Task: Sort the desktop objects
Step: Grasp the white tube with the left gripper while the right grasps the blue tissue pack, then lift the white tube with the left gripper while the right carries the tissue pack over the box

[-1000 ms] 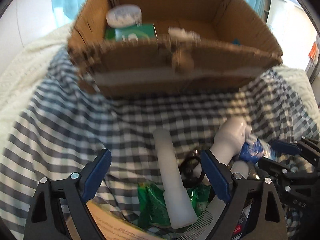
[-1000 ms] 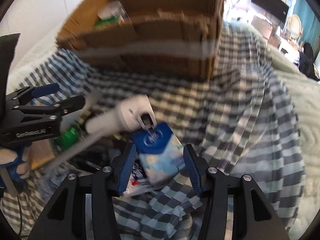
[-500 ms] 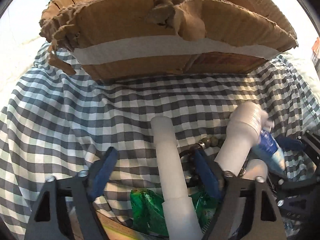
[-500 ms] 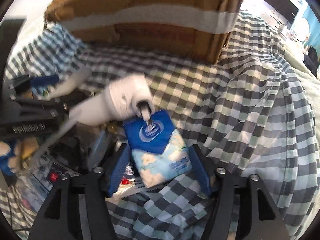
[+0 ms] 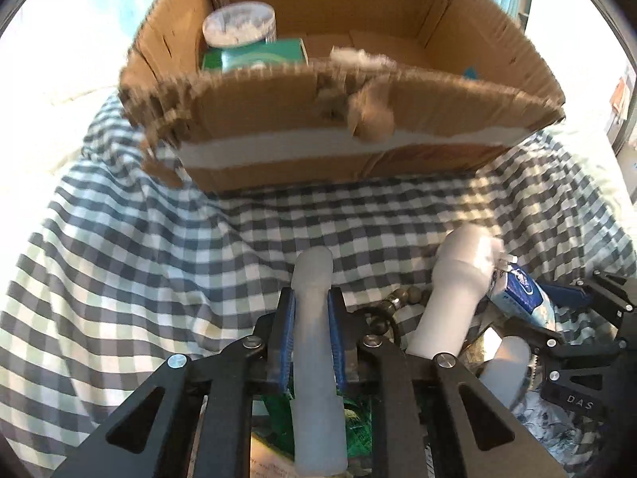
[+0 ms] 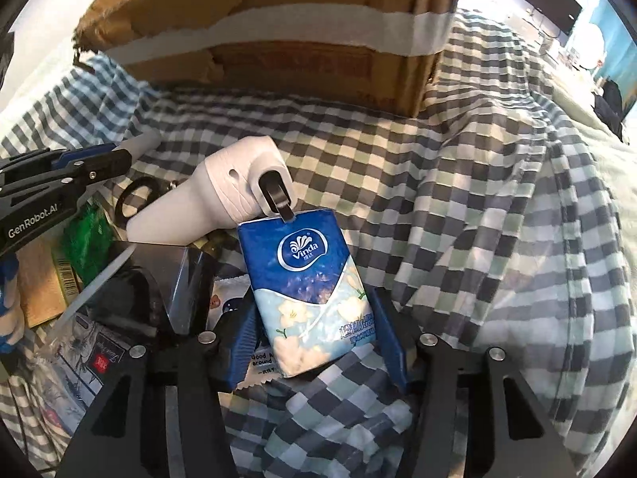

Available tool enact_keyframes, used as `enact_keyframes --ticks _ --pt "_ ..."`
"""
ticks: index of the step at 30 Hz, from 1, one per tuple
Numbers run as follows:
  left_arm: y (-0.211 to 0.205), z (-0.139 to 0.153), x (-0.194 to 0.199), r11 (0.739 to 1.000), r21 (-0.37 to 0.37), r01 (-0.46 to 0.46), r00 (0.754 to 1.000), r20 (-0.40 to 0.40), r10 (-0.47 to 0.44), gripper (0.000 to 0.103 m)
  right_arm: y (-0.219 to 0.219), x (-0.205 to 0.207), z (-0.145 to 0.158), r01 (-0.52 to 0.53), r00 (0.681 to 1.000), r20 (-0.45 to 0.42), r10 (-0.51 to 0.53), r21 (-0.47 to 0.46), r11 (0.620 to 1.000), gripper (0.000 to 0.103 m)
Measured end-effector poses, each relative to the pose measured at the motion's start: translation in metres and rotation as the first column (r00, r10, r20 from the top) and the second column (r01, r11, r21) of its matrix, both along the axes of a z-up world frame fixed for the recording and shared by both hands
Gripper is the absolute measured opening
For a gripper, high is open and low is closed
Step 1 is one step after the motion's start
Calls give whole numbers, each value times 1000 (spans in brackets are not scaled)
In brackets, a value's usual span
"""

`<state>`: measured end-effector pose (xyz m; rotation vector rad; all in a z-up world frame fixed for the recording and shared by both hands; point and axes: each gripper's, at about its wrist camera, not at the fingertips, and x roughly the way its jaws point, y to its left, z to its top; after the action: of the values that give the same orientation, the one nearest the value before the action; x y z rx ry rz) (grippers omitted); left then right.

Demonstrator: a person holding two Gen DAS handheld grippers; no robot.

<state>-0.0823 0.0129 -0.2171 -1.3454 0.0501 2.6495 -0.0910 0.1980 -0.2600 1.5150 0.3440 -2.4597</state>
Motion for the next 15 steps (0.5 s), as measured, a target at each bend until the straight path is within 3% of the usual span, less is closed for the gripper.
enact_keyframes --ticks 9,15 --pt "7 47 -5 1000 3 21 993 -117 -20 17 23 16 35 65 992 -102 -70 -51 997 51" --pt "6 74 12 999 23 36 980 -195 -31 17 20 41 52 76 985 -148 -90 -95 993 51"
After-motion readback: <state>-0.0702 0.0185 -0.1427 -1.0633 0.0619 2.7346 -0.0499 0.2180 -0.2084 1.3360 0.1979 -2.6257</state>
